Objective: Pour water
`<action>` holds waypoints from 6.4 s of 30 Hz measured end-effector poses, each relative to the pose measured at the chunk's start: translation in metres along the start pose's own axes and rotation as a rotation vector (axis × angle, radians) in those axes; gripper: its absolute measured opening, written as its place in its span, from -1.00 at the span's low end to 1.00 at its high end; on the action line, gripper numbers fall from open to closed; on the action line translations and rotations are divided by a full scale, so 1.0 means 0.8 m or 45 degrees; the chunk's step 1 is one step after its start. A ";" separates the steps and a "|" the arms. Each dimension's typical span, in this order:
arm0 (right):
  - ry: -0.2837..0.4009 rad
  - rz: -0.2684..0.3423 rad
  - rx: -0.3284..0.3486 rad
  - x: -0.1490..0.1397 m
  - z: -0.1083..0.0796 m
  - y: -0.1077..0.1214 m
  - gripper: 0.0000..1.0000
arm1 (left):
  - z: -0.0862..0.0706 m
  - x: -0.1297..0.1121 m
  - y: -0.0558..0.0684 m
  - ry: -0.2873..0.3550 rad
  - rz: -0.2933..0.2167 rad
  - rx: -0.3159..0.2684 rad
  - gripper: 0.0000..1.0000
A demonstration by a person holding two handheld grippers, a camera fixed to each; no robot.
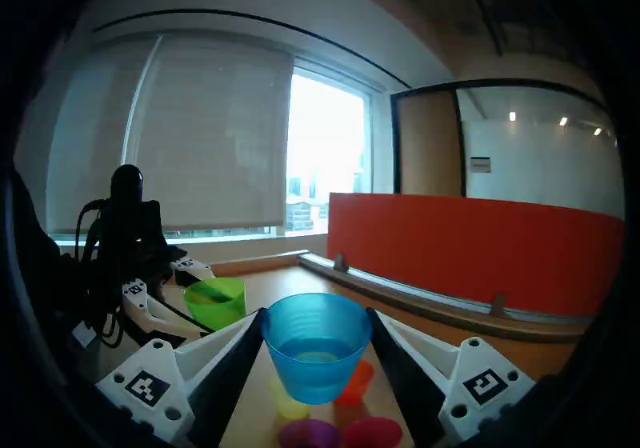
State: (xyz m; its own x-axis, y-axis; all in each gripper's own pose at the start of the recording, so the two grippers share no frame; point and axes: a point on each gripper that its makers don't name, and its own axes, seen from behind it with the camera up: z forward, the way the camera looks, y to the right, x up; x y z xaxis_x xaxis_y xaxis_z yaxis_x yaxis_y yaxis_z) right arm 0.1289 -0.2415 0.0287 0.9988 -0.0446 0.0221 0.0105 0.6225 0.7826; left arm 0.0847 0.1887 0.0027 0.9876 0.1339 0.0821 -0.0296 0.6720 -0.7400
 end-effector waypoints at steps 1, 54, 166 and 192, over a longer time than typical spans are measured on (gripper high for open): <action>0.000 -0.001 0.002 0.000 0.000 0.000 0.85 | 0.001 0.000 0.000 0.001 -0.006 -0.001 0.63; -0.032 -0.115 0.045 0.026 0.012 -0.009 0.85 | 0.005 0.008 0.015 0.070 -0.044 -0.050 0.65; -0.083 -1.154 0.075 0.087 0.057 -0.018 0.83 | 0.017 0.006 0.049 0.079 -0.022 -0.151 0.65; -0.109 -1.287 0.091 0.086 0.059 -0.018 0.83 | 0.019 0.011 0.049 0.102 -0.011 -0.156 0.65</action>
State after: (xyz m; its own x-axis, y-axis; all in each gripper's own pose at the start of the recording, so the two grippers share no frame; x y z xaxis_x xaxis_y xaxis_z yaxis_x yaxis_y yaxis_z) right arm 0.1953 -0.2902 0.0482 0.5172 -0.5814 -0.6281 0.8421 0.2146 0.4948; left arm 0.0902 0.2275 -0.0154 0.9970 0.0668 0.0393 -0.0066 0.5783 -0.8158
